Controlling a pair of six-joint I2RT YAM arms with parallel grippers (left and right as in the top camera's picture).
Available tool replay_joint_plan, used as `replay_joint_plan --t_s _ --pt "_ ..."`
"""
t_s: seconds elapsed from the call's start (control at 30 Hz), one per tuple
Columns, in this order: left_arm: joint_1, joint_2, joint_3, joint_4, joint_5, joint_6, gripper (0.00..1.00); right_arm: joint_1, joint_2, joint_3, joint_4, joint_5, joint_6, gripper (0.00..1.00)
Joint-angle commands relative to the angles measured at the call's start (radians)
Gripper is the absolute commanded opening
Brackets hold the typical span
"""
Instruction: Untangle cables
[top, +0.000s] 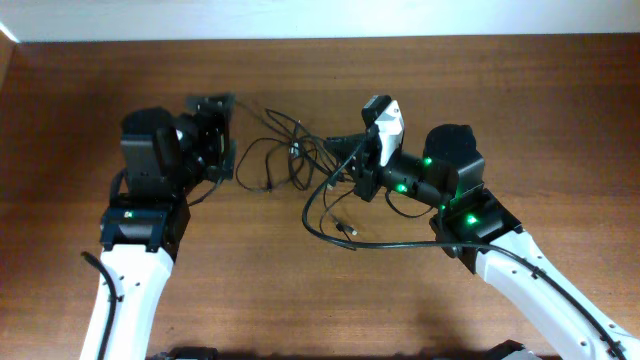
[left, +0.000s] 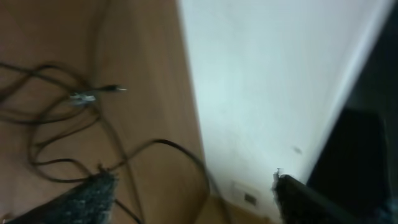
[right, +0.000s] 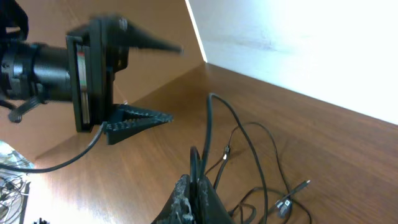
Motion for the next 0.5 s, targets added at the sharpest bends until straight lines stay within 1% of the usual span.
replay_joint_plan --t_s 0.0,0.07,0.17,0.2,0.27,0.33,0.43,0.47 --pt "0.004 0.003 0.0 0.057 0.139 0.072 0.99 -0.004 -0.023 0.007 0.005 -0.066 0.009 0.04" --pt "0.003 0.004 0.0 0.055 0.154 0.167 0.99 -0.004 -0.023 0.007 0.005 -0.103 0.006 0.04" --pt "0.003 0.004 0.0 0.047 0.243 0.232 0.99 -0.004 -0.023 0.007 0.019 -0.148 0.006 0.04" --pt "0.003 0.005 0.0 0.026 0.247 0.238 0.98 -0.004 -0.023 0.007 0.028 -0.161 0.006 0.04" --pt "0.003 0.005 0.0 -0.05 0.248 0.237 0.87 -0.004 -0.023 0.007 0.053 -0.199 0.006 0.04" --pt "0.003 0.005 0.0 -0.143 0.257 0.237 0.84 -0.004 -0.023 0.007 0.07 -0.219 0.006 0.04" --pt "-0.009 0.005 0.0 -0.175 0.323 0.236 0.83 -0.003 -0.023 0.007 0.071 -0.221 0.007 0.04" --pt "-0.02 0.005 0.0 -0.175 0.322 0.236 0.83 -0.003 -0.023 0.007 0.075 -0.229 0.007 0.04"
